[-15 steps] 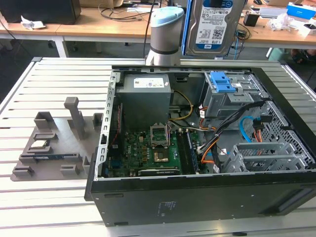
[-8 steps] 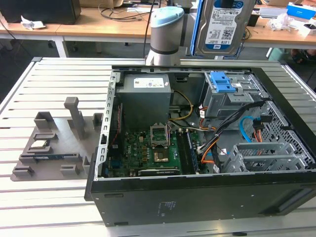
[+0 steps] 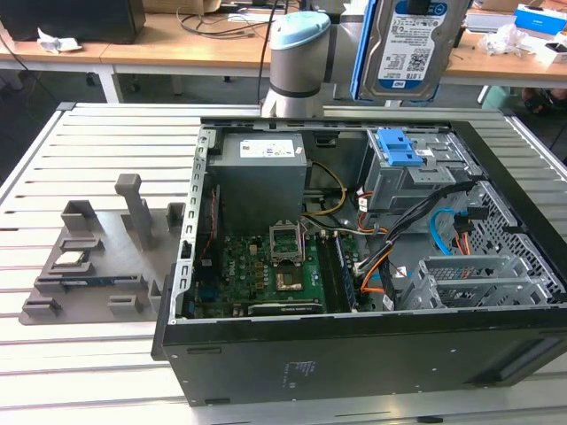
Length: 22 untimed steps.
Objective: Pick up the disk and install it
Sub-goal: 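Pick up the disk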
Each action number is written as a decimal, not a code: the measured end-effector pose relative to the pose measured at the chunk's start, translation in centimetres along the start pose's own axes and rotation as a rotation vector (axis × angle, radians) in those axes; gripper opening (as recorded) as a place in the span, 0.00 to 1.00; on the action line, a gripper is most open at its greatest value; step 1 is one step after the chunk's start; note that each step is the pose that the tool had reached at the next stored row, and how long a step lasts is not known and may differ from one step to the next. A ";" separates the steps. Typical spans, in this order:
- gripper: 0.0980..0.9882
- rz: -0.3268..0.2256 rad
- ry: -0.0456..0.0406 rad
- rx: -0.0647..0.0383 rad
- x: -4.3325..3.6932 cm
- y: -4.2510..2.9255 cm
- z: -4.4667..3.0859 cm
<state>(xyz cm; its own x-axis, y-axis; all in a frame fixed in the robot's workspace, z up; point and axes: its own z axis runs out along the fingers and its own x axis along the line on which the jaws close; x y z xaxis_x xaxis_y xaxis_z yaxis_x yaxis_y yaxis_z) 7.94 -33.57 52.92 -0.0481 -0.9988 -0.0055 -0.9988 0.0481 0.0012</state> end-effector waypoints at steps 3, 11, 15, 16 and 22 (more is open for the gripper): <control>0.30 0.000 0.0000 0.000 0.55 -0.04 0.01; 0.30 0.000 -0.0001 0.000 2.59 -0.13 0.01; 0.30 0.000 -0.0001 0.000 3.44 -0.17 0.02; 0.30 0.000 -0.0002 0.000 3.58 -0.18 0.03; 0.30 0.000 0.0000 0.000 4.32 -0.21 0.25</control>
<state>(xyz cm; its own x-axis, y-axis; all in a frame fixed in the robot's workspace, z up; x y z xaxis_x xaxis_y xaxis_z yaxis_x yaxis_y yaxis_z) 7.95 -37.89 52.64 -0.0480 -0.9988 -0.0056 -0.9988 0.0480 0.0012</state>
